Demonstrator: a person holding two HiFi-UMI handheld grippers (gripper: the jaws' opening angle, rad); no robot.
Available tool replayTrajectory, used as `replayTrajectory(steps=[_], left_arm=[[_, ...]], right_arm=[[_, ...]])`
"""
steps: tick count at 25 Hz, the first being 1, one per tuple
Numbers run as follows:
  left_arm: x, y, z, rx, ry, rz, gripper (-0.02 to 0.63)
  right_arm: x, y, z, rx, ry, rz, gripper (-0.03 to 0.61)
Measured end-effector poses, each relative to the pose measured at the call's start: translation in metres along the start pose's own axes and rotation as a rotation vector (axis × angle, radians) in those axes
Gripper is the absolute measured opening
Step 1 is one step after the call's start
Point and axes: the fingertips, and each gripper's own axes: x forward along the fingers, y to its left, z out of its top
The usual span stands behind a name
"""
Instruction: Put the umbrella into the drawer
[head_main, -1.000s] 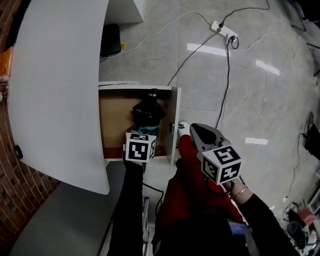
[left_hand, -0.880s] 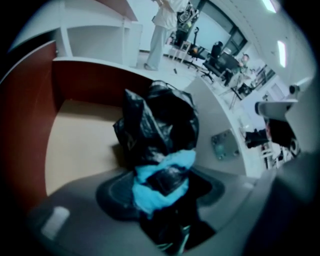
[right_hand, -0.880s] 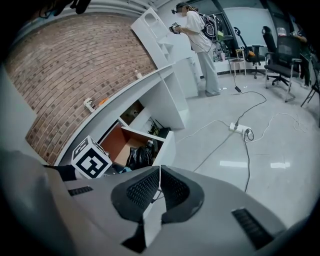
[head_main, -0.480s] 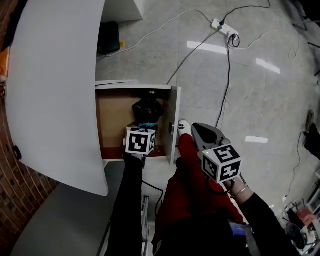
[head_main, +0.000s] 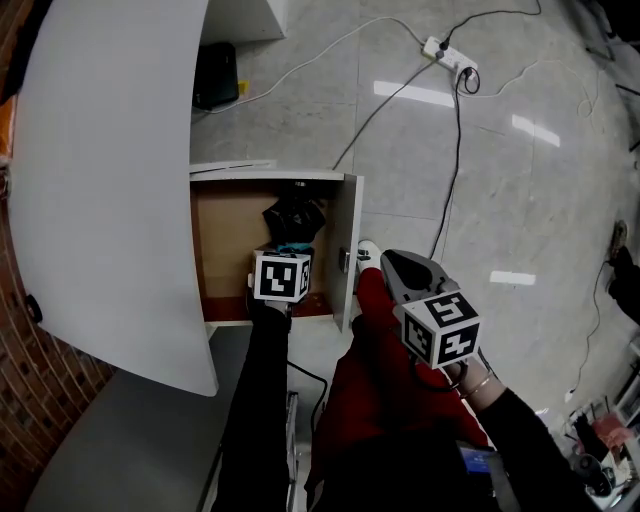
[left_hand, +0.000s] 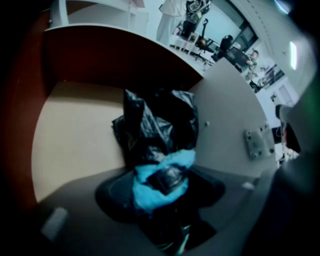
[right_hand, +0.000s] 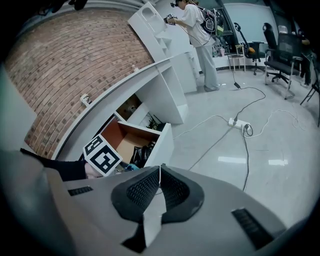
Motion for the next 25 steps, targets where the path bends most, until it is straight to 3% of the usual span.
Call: replayTrajectory(steps=[25], left_arm=[[0.0, -0.001, 0.002, -0.013, -0.094, 0.075, 0.311]], right_arm=[[-0.002, -0.004, -0.015, 0.009, 0.019, -0.007, 0.01]])
